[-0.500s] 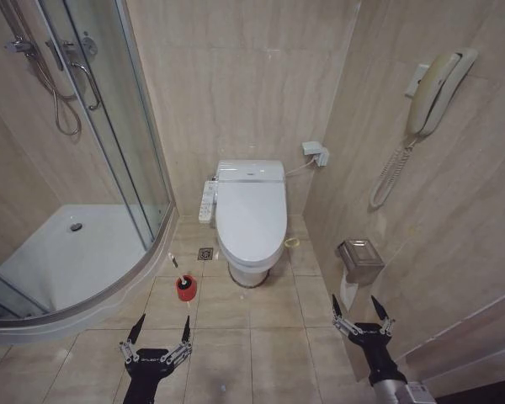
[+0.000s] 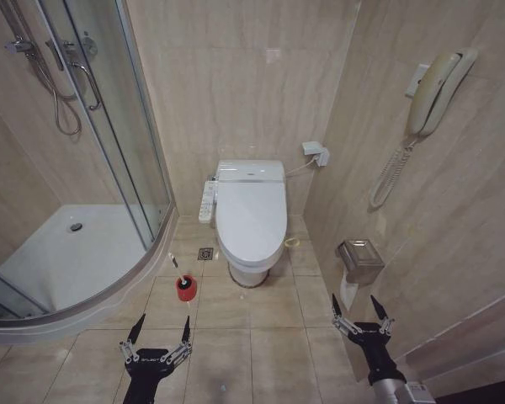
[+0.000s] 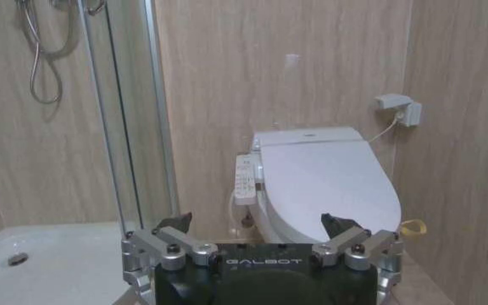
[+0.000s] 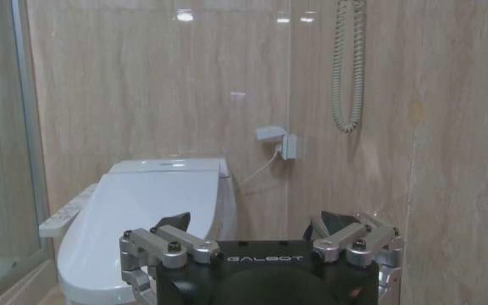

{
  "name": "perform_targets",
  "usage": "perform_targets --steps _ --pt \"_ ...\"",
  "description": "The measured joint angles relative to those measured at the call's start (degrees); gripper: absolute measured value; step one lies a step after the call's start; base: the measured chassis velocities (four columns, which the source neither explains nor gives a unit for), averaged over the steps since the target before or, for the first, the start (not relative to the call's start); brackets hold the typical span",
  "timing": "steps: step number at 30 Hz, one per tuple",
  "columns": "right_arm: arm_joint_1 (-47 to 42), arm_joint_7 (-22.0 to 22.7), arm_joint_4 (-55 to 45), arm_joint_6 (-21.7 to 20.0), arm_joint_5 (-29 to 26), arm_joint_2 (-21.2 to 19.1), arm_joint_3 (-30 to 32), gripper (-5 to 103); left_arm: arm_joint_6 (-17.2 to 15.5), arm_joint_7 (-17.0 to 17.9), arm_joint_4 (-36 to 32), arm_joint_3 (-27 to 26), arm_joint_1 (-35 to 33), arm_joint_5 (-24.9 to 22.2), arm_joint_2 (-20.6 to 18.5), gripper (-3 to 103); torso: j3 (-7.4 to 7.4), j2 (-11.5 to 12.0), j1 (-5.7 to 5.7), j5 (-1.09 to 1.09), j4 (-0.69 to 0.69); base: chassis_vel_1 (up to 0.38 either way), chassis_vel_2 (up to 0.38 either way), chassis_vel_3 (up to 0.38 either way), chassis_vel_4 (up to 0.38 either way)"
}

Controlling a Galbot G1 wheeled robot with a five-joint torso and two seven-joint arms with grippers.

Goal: Open the toilet lid, clean the toilet bowl with a toilet brush, close the toilet lid, and flush.

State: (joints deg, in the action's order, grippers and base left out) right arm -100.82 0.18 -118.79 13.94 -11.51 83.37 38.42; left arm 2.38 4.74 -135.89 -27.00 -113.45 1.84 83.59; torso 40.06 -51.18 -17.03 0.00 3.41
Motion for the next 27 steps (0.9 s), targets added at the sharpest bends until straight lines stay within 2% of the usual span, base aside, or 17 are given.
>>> perform_targets --steps 27 --pt "0.3 -1.29 -0.22 -0.5 -0.84 -0.2 -0.32 100 0.0 0.0 0.0 0.0 0.0 0.0 0.0 99 0.0 0.0 0.0 0.0 0.0 0.0 0.0 0.0 0.0"
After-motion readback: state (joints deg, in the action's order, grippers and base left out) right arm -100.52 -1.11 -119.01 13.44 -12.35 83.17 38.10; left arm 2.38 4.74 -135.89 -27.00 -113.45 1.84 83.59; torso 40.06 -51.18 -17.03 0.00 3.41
